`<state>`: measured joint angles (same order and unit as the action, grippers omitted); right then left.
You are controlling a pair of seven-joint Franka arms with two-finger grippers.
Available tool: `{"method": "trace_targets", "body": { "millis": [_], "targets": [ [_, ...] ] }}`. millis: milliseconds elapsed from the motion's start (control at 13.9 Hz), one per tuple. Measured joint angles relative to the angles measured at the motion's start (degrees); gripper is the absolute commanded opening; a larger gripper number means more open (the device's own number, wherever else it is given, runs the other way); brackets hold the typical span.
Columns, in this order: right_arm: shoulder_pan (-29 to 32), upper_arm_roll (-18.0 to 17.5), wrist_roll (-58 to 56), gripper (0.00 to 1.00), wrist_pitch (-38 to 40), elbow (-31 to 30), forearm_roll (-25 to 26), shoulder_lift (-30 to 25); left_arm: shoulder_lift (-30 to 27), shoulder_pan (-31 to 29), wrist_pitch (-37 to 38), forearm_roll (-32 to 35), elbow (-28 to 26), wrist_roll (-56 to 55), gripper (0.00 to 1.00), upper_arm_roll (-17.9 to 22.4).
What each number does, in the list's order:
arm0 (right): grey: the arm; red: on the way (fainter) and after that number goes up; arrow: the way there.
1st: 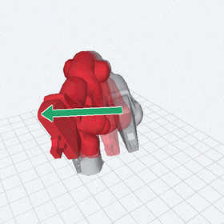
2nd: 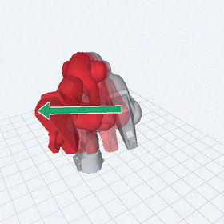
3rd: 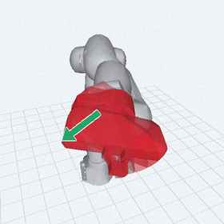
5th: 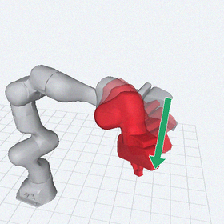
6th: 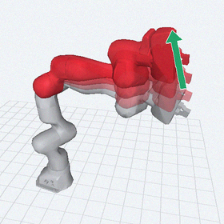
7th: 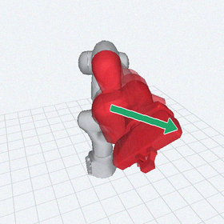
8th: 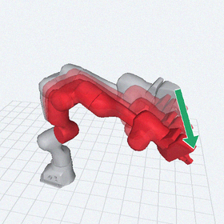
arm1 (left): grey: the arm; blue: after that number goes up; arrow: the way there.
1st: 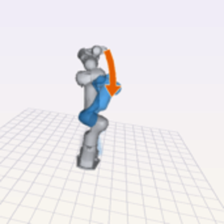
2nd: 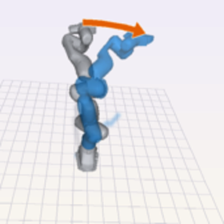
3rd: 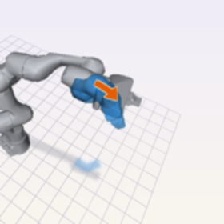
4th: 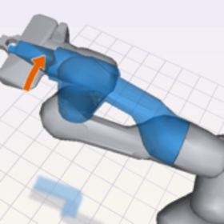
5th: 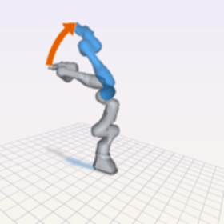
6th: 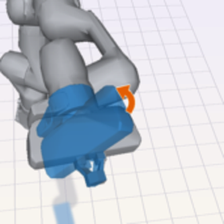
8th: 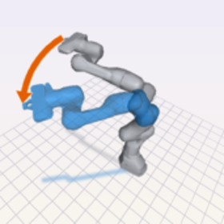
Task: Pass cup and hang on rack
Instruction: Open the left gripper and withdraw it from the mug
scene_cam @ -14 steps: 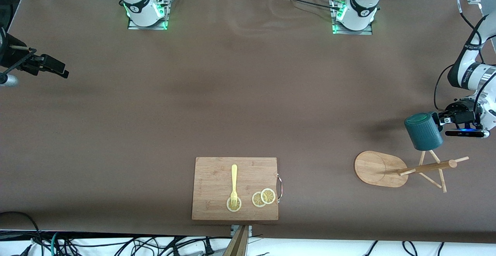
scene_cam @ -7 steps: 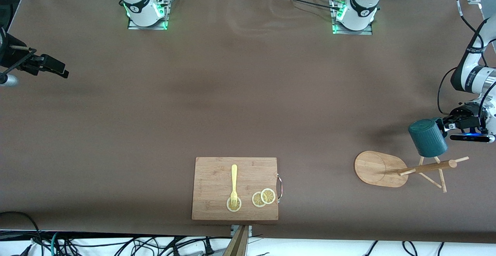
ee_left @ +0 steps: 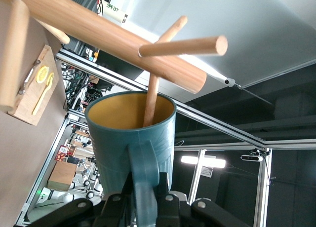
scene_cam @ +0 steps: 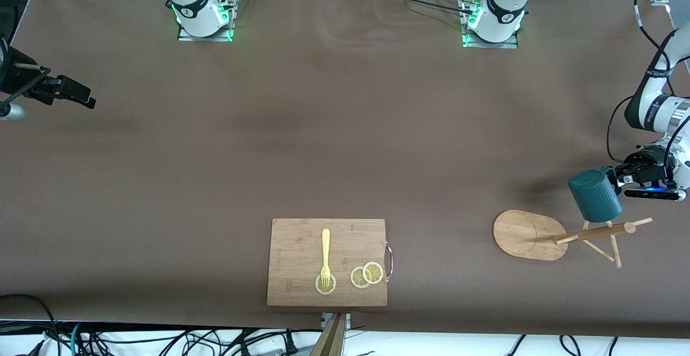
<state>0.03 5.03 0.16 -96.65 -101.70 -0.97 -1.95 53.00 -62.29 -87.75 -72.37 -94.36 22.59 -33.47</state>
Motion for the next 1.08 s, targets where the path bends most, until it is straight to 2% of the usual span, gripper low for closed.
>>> {"method": "trace_targets", "body": {
  "millis": [72,144,216,288,360,937,1081],
  "targets": [
    [0.0,0.0,0.0,1.0,0.0,0.0,0.0,0.0,0.2,0.1,0.0,0.0,0.2,0.0,0.08,0.3],
    [0.0,0.0,0.0,1.0,0.0,0.0,0.0,0.0,0.3,0.2,0.0,0.0,0.5,0.0,0.22,0.4],
    [0.0,0.0,0.0,1.0,0.0,0.0,0.0,0.0,0.3,0.2,0.0,0.1,0.7,0.0,0.71,0.5],
    [0.0,0.0,0.0,1.0,0.0,0.0,0.0,0.0,0.3,0.2,0.0,0.1,0.8,0.0,0.72,0.5],
    [0.0,0.0,0.0,1.0,0.0,0.0,0.0,0.0,0.3,0.3,0.0,0.1,0.9,0.0,1.0,0.5],
    [0.0,0.0,0.0,1.0,0.0,0.0,0.0,0.0,0.3,0.0,0.0,0.2,1.8,0.0,1.0,0.6],
    [0.0,0.0,0.0,1.0,0.0,0.0,0.0,0.0,-0.1,-1.0,0.1,2.1,2.6,0.2,1.0,0.6]
  ]
}}
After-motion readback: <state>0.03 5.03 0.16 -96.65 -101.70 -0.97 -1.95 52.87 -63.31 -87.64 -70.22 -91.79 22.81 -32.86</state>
